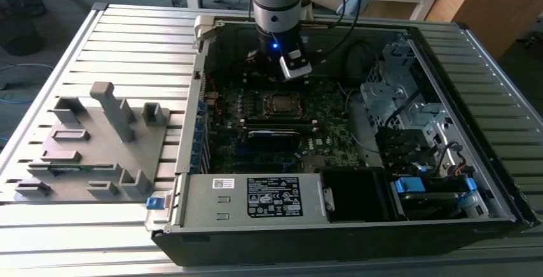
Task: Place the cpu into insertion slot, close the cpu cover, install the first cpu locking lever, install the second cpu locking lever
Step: 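Install the first cpu locking lever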
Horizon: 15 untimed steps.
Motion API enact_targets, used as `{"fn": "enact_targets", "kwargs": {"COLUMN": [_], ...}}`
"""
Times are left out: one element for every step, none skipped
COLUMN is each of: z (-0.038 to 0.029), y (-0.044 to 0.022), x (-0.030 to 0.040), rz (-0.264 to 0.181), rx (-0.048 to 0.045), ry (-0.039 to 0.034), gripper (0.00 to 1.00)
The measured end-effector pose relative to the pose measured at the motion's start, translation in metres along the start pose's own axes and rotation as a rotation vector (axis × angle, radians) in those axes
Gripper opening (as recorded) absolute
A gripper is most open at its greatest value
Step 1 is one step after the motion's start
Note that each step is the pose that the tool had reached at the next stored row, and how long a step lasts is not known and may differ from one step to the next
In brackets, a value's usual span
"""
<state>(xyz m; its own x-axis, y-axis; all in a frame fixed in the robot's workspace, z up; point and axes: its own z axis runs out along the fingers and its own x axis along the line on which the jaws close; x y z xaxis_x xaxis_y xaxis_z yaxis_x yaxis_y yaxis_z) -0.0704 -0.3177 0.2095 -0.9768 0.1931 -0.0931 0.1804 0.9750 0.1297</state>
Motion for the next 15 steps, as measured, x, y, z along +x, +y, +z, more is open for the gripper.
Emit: {"fn": "enact_targets", "kwargs": {"z": [-0.0001, -0.0001, -0.0001, 0.0, 0.0, 0.0001, 0.0003, 0.0004, 0.0005, 0.0007, 0.0009, 0.0011, 0.0012, 0.0013, 0.0014], "y": [0.0, 0.0, 0.0, 0.0, 0.0, 0.0, 0.0002, 0.0005, 0.0007, 0.001, 0.0013, 0.0016, 0.0017, 0.0019, 0.0018], "x": [0.0, 0.0001, 0.0001, 0.0, 0.0, -0.0002, -0.0011, -0.0024, -0.0038, -0.0054, -0.0067, -0.0077, -0.0086, -0.0092, -0.0094], "rz": [0.0, 0.0, 0.0, 0.0, 0.0, 0.0, 0.0, 0.0, 0.0, 0.0, -0.001, -0.002, -0.003, -0.003, -0.003], "rx": [0.0002, 0.0002, 0.0003, 0.0002, 0.0001, 0.0, 0.0001, 0.0014, 0.004, 0.0083, 0.0159, 0.026, 0.0356, 0.042, 0.0441], "ry": [0.0005, 0.0005, 0.0007, 0.0007, 0.0007, 0.0007, 0.0012, 0.0019, 0.0026, 0.0033, 0.0033, 0.0035, 0.0044, 0.0055, 0.0065], "gripper": [0.1, 0.1, 0.1, 0.1, 0.1, 0.1, 0.1, 0.1, 0.1, 0.1, 0.1, 0.1, 0.1, 0.1, 0.1]}}
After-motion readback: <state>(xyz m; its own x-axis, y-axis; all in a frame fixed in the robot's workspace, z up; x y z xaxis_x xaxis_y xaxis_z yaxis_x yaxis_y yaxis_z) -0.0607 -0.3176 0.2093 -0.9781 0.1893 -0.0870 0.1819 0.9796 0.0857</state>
